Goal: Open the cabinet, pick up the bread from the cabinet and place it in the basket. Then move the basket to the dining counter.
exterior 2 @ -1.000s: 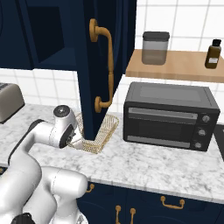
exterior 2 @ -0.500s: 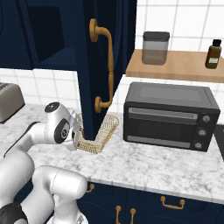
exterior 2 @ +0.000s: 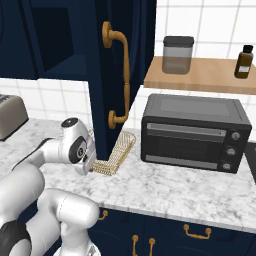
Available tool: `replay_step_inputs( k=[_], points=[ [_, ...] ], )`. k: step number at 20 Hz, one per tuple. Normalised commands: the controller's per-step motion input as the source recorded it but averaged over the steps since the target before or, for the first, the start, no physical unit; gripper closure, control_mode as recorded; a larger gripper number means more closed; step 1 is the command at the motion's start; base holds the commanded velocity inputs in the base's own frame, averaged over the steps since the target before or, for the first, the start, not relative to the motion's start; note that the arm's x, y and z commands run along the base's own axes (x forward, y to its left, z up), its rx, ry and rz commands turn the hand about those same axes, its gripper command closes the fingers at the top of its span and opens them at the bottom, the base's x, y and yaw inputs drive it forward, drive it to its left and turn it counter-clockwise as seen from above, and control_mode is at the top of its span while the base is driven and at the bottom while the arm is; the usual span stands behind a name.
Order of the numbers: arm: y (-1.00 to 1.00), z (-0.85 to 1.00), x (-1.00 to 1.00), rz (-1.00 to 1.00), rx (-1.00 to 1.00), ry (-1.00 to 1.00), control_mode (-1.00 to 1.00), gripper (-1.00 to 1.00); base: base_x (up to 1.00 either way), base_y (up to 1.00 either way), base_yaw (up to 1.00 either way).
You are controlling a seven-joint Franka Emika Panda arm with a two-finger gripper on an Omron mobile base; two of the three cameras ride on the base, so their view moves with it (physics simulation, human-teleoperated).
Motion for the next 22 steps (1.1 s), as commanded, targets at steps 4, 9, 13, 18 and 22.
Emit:
replay_step_inputs(
  k=[4, 9, 13, 18, 22],
  points=[
    [0.15, -0.42, -0.05, -0.15, 0.07, -0.02, -1.00, -1.00, 0.00, 0.00, 0.00],
    [0.26, -0.16, 0.10, -0.07, 0.00, -0.01, -1.00, -1.00, 0.00, 0.00, 0.00],
    [0.21, 0.00, 0.12, 0.00, -0.02, 0.00, -1.00, -1.00, 0.00, 0.00, 0.00],
    [-0.02, -0.24, 0.01, 0.00, -0.07, 0.00, -1.00, -1.00, 0.00, 0.00, 0.00],
    [0.00, -0.10, 0.14, 0.00, -0.03, 0.00, -1.00, -1.00, 0.00, 0.00, 0.00]
  ],
)
